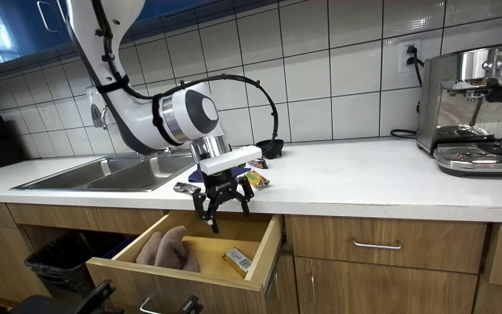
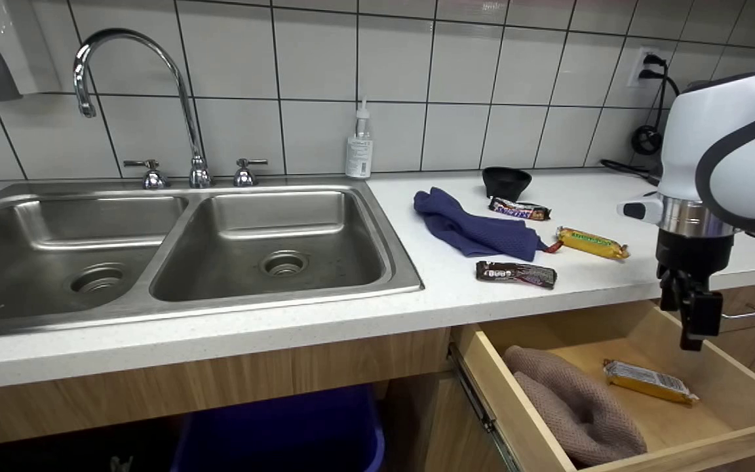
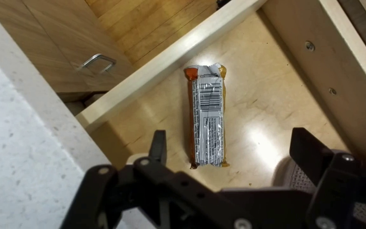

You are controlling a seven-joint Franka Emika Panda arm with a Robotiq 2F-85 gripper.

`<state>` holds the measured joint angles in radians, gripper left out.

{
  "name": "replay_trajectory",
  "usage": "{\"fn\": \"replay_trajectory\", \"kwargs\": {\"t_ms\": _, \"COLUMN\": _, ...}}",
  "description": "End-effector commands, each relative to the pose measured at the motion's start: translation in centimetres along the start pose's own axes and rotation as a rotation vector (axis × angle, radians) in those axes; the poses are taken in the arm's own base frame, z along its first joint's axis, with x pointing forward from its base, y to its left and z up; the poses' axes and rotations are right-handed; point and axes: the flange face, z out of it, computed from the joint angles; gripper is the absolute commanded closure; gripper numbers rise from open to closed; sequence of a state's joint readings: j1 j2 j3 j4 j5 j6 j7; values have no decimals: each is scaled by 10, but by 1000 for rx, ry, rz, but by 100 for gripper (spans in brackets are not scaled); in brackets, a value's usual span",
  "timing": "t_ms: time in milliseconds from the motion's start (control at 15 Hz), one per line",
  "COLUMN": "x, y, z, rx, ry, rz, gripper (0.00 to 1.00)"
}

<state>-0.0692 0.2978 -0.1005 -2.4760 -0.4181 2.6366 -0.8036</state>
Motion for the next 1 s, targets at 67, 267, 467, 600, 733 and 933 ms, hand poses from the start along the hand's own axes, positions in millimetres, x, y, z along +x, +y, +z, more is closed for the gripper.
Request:
{"fn": "replay_trajectory", "kwargs": {"t_ms": 67, "x": -13, "y": 4, "z": -28, "rx": -34, "ry": 33, "rz": 28, "gripper": 0}}
{"fn": "replay_trajectory", "kwargs": {"t_ms": 267, "x": -17, "y": 11, "z": -43, "rx": -56, "ry": 58, "rz": 57, "gripper": 0}}
{"fn": "replay_trajectory", "kwargs": {"t_ms": 467, "x": -19, "y": 19, "z": -58, "rx": -79, "ry": 86, "rz": 90, "gripper": 0}}
{"fn": "replay_trajectory", "kwargs": {"t_ms": 600, "x": -17, "y": 24, "z": -66, "rx": -94, "ry": 100, "rz": 103, "gripper": 0}}
{"fn": "replay_trajectory", "kwargs": {"t_ms": 733, "x": -14, "y": 31, "z": -73, "rx": -104, "ry": 116, "rz": 121, "gripper": 0}}
{"fn": "replay_trajectory", "kwargs": {"t_ms": 933, "x": -6, "y": 46, "z": -85, "rx": -120, "ry": 135, "rz": 140, "gripper": 0}}
